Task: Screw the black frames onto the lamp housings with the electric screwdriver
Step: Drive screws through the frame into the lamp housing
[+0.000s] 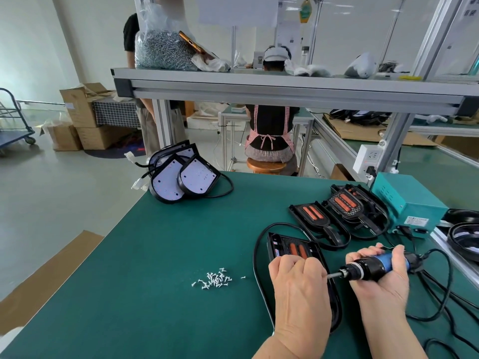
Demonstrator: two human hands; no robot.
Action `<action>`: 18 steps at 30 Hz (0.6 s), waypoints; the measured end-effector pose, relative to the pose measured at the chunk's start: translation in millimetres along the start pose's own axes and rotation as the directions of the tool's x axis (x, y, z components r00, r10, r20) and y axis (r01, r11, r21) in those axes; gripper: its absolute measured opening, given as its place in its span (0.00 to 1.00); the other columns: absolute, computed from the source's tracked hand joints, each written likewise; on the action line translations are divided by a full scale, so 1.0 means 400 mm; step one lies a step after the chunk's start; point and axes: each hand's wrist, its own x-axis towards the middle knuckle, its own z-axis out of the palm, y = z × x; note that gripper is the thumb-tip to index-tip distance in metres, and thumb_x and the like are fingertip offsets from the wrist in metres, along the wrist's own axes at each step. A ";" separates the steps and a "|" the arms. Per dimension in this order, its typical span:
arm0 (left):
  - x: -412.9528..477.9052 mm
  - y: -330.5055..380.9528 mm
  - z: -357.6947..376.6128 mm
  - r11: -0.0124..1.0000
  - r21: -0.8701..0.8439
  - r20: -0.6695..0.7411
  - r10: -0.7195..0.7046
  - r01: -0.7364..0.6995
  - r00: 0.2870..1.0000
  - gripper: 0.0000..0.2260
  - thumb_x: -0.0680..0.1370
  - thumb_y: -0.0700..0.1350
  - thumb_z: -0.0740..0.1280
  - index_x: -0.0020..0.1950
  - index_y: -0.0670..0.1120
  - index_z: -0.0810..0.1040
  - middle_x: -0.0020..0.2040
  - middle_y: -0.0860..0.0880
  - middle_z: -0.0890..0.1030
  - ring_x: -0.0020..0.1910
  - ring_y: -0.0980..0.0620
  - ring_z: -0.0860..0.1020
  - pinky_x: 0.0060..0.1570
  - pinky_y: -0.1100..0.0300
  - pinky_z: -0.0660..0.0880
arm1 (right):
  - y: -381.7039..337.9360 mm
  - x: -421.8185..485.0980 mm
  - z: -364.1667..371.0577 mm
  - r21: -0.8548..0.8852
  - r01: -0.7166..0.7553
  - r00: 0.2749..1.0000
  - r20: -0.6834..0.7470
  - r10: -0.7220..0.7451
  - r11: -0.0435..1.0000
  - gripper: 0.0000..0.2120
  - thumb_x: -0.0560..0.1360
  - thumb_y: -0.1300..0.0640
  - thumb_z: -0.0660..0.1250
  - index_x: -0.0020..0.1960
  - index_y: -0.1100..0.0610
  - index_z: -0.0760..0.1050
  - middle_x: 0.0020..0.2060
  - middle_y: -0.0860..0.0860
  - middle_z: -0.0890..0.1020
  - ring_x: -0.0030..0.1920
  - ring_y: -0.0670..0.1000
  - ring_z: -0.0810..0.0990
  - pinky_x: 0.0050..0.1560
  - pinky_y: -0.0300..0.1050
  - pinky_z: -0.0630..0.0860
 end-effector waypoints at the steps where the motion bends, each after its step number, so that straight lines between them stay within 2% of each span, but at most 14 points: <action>1: -0.001 0.002 -0.001 1.000 -0.002 0.001 0.001 -0.001 1.000 0.15 0.63 0.35 0.78 0.34 0.49 0.74 0.30 0.58 0.75 0.37 0.53 0.76 0.53 0.61 0.65 | -0.001 0.000 0.000 0.000 0.003 1.000 0.002 -0.003 1.000 0.15 0.78 0.42 0.68 0.43 0.51 0.70 0.35 0.43 0.71 0.35 0.43 0.70 0.44 0.34 0.65; 9: -0.008 -0.002 0.005 0.999 -0.028 -0.046 -0.025 0.024 0.999 0.14 0.66 0.35 0.78 0.35 0.48 0.74 0.31 0.58 0.74 0.36 0.53 0.75 0.53 0.61 0.64 | -0.002 0.001 -0.001 0.014 0.012 1.000 -0.013 -0.012 1.000 0.14 0.77 0.43 0.69 0.43 0.51 0.70 0.34 0.42 0.72 0.33 0.43 0.71 0.44 0.35 0.67; 18: -0.002 0.000 0.006 0.999 -0.031 -0.019 -0.041 0.040 0.999 0.13 0.67 0.35 0.76 0.35 0.48 0.74 0.31 0.57 0.75 0.37 0.52 0.76 0.53 0.60 0.64 | -0.001 0.002 0.005 -0.008 0.001 1.000 -0.021 -0.001 1.000 0.14 0.78 0.42 0.68 0.44 0.51 0.71 0.35 0.43 0.71 0.34 0.43 0.70 0.41 0.35 0.65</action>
